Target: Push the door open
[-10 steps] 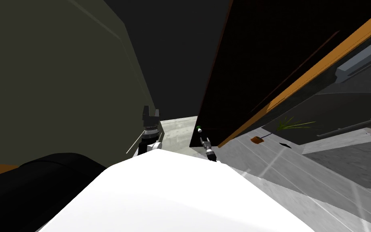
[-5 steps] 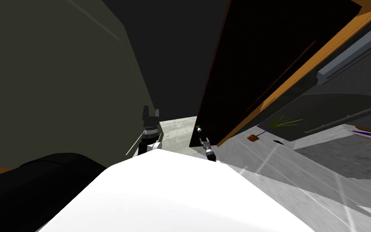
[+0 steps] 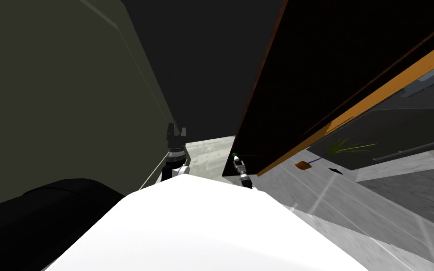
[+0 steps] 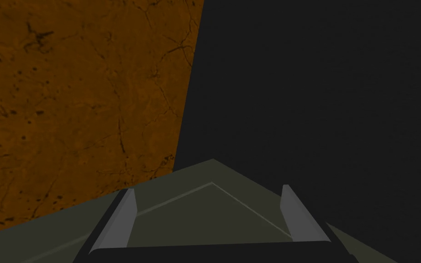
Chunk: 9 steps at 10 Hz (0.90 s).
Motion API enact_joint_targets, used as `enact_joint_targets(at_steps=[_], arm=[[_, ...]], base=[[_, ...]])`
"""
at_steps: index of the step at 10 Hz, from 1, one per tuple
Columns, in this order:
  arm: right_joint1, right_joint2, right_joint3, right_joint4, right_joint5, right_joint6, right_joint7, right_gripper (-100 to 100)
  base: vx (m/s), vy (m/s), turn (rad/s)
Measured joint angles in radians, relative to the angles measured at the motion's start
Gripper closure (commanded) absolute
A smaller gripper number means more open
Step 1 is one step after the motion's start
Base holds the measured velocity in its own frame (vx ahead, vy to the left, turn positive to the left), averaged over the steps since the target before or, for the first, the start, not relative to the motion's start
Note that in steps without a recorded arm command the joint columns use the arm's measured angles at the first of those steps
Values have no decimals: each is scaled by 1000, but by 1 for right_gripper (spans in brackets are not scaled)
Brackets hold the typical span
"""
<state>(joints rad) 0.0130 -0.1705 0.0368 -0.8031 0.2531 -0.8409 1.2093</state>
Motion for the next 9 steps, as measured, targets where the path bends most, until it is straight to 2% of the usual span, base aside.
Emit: enact_joint_targets(at_steps=[2,3,9], arm=[[-3,5,-4,4,-2,1,7,-100],[-3,5,-4,4,-2,1,7,100],[-1,5,-3,6,-1,3,7,100]], base=[[127,45,14],[-9,-6,-3],[-9,-5,3]])
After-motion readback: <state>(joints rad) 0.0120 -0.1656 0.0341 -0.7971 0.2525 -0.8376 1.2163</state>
